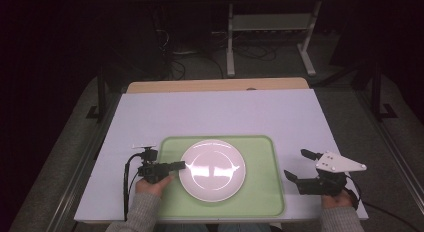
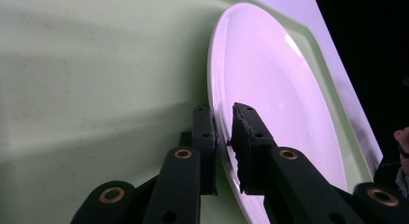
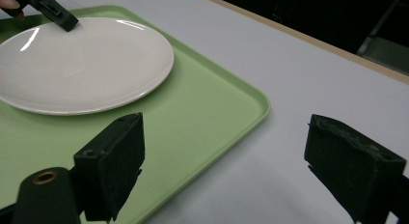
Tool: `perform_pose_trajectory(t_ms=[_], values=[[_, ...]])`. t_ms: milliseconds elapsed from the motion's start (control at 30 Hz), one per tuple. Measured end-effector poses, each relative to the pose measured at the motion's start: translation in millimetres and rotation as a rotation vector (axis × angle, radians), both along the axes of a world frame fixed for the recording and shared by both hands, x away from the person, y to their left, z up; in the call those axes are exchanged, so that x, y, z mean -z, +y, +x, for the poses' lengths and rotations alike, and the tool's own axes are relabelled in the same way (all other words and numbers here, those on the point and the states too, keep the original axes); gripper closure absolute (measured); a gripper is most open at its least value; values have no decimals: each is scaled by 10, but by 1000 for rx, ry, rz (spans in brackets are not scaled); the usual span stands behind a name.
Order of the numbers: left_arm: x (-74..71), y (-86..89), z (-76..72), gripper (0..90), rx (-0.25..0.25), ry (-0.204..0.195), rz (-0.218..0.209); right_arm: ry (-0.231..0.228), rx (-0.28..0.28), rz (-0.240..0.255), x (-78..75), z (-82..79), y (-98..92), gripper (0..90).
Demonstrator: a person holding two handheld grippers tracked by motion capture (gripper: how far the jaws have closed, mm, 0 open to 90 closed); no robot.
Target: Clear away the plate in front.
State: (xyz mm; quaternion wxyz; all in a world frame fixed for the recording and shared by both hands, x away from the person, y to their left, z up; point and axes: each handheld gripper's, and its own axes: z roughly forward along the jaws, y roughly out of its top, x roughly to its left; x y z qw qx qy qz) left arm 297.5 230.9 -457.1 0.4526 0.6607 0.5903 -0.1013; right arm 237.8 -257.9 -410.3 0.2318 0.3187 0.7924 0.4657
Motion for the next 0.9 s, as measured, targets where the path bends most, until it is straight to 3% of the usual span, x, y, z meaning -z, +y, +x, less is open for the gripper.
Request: perform_pose_trajectory(t_ms=[500, 600, 767, 900], values=[[22, -33, -46, 770, 22, -14, 46, 7, 1, -7, 12, 11, 9, 135], [26, -20, -52, 750, 32, -11, 35, 8, 2, -9, 15, 14, 16, 135], [-6, -5, -70, 725, 28, -35, 54, 7, 4, -11, 14, 13, 17, 135], [-42, 25, -79, 716, 20, -51, 45, 7, 4, -10, 12, 11, 14, 135]])
